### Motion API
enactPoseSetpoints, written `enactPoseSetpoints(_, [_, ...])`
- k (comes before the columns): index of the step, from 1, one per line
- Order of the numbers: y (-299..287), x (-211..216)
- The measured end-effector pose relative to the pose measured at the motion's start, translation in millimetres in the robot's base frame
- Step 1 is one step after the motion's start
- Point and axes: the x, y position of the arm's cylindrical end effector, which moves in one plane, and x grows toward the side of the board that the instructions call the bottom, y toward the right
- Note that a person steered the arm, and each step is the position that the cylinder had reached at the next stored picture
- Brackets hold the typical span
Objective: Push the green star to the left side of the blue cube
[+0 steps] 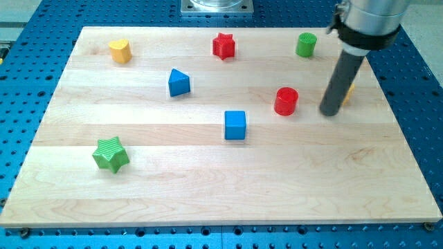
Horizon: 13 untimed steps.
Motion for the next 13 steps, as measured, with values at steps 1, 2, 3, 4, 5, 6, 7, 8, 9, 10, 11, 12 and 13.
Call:
enactPoseSetpoints(1, [-68.7, 47.5])
enactPoseSetpoints(2, [-149.8, 63.8])
enactPoseSetpoints(3, [-157.0, 49.2])
enactPoseSetpoints(4, [-179.3, 47.6])
enactPoseSetpoints(5, [-197.6, 118.7])
enactPoseSetpoints(6, [-298.8, 141.6])
enactPoseSetpoints(7, [-336.4, 97.1])
enactPoseSetpoints(8, [-301.4, 81.5])
enactPoseSetpoints(9, [-329.2, 83.4])
enactPoseSetpoints(10, [-383.6, 121.0])
enactPoseSetpoints(11, [-375.8, 85.9])
enactPoseSetpoints(12, [-339.3, 64.0])
enactPoseSetpoints(13, [-330.6, 60.0])
